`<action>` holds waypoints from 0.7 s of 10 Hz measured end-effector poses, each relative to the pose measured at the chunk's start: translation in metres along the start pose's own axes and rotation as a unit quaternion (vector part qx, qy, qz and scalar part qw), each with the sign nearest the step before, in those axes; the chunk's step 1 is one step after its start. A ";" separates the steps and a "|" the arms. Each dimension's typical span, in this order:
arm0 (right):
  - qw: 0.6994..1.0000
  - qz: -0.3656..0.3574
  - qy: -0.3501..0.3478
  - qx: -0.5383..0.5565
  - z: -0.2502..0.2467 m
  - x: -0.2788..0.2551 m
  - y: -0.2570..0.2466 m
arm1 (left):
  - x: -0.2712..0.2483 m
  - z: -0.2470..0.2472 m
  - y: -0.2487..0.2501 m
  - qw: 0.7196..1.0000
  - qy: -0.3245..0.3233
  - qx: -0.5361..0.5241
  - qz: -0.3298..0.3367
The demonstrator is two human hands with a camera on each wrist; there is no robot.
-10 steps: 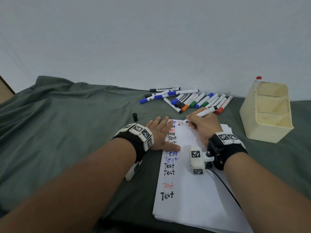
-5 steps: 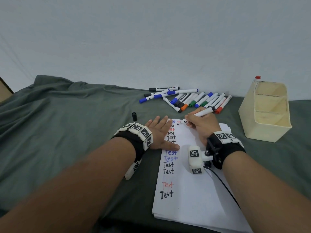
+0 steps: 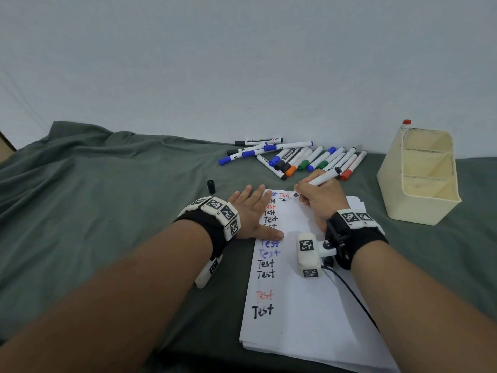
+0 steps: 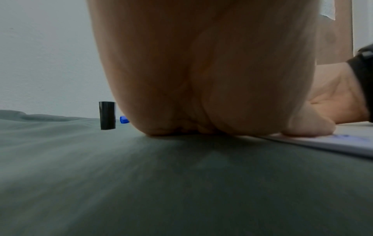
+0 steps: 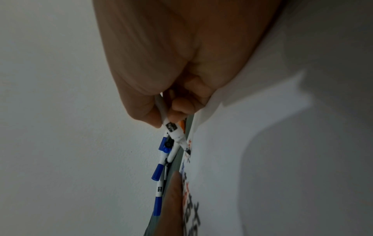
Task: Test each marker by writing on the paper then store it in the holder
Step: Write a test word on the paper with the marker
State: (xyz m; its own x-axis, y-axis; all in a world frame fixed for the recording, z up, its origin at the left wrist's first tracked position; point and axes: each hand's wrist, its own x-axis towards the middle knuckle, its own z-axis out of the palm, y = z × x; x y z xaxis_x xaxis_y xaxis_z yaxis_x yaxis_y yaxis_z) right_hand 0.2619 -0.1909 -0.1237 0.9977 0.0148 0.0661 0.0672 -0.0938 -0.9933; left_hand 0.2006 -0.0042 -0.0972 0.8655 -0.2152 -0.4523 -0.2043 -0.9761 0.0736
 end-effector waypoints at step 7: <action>1.000 0.007 0.017 0.004 -0.002 0.001 0.001 | 0.002 0.001 -0.001 1.000 -0.003 0.002 -0.002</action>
State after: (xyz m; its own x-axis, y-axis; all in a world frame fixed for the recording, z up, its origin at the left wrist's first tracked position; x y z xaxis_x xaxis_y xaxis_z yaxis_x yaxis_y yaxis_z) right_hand 0.2627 -0.1930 -0.1248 0.9982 -0.0208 0.0557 0.0537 -0.0850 -0.9949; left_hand 0.2023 -0.0036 -0.0990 0.8635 -0.2110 -0.4580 -0.2024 -0.9769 0.0684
